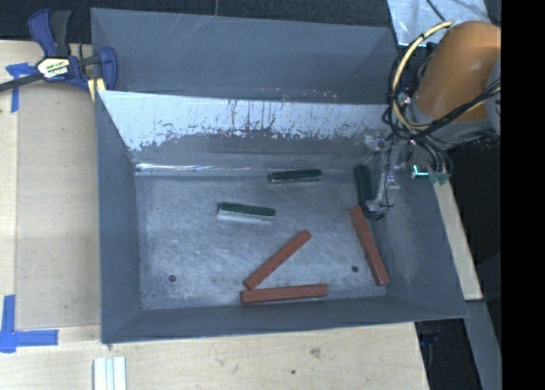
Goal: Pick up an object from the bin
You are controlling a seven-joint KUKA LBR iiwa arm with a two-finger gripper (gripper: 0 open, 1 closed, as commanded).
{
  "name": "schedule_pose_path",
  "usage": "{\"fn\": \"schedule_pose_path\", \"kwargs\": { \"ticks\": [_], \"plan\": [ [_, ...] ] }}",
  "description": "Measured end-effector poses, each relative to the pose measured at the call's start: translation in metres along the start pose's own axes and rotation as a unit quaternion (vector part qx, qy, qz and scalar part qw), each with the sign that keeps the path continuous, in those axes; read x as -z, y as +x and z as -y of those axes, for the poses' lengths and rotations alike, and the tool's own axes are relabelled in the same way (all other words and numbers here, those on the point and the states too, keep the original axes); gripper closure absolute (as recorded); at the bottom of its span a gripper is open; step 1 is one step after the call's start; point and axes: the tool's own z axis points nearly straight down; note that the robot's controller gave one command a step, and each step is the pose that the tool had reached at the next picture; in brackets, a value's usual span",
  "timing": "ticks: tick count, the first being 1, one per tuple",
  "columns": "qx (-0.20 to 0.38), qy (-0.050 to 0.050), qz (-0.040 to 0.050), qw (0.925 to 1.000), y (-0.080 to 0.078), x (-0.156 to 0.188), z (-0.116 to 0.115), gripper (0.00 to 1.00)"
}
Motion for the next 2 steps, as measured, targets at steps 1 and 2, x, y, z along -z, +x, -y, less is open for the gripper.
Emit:
{"fn": "schedule_pose_path", "kwargs": {
  "ticks": [1, 2],
  "plan": [
    [0.088, -0.001, 0.0005, 0.9961, 0.043, -0.017, -0.062, 0.0],
    [0.117, -0.002, -0.0002, 0.9931, 0.054, -0.068, -0.119, 0.0]
  ]
}}
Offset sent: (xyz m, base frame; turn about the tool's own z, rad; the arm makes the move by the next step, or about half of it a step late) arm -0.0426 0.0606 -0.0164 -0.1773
